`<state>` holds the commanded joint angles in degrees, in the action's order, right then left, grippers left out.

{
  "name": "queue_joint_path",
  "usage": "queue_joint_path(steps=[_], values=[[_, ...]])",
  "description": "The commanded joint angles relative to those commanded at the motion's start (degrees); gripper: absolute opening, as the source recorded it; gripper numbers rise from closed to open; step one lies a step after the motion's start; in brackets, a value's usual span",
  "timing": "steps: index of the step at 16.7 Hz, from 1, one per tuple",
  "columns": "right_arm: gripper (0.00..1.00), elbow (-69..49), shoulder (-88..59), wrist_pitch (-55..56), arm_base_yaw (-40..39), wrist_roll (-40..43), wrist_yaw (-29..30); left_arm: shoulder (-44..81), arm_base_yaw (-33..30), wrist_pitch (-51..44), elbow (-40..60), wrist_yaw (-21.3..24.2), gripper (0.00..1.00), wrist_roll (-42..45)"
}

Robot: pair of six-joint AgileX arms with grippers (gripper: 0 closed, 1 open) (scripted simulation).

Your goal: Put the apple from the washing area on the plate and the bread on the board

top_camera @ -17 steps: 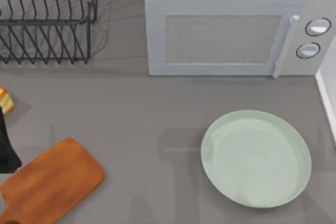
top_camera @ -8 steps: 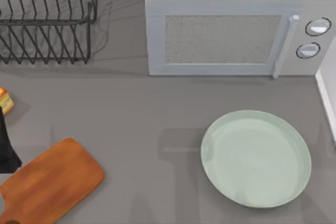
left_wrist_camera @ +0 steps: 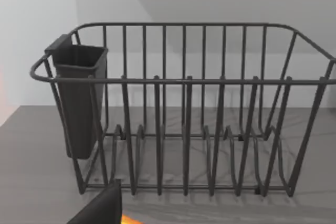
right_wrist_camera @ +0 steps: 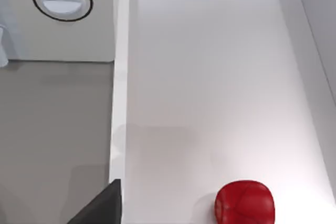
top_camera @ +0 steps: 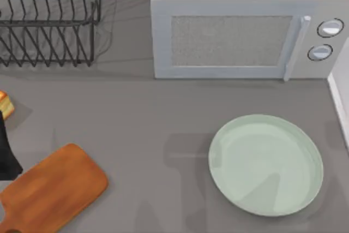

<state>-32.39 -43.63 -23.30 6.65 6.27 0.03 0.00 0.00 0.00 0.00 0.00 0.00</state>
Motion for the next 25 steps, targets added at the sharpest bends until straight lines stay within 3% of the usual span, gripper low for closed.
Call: queue_joint_path(steps=[7, 12, 21, 25], values=[[1.00, -27.6, -41.7, -19.9, 5.7, 5.4, 0.0, 0.0, 0.0, 0.0, 0.0, 0.0, 1.00, 0.0], [1.00, -41.4, -62.3, -29.8, 8.5, 8.0, 0.0, 0.0, 0.0, 0.0, 0.0, 0.0, 1.00, 0.0], [1.00, -45.4, -68.2, -32.6, 9.1, 8.8, 0.0, 0.0, 0.0, 0.0, 0.0, 0.0, 1.00, 0.0], [1.00, -43.1, -72.8, -26.2, 9.1, 8.7, 0.1, 0.0, 0.0, 0.0, 0.0, 0.0, 1.00, 0.0]])
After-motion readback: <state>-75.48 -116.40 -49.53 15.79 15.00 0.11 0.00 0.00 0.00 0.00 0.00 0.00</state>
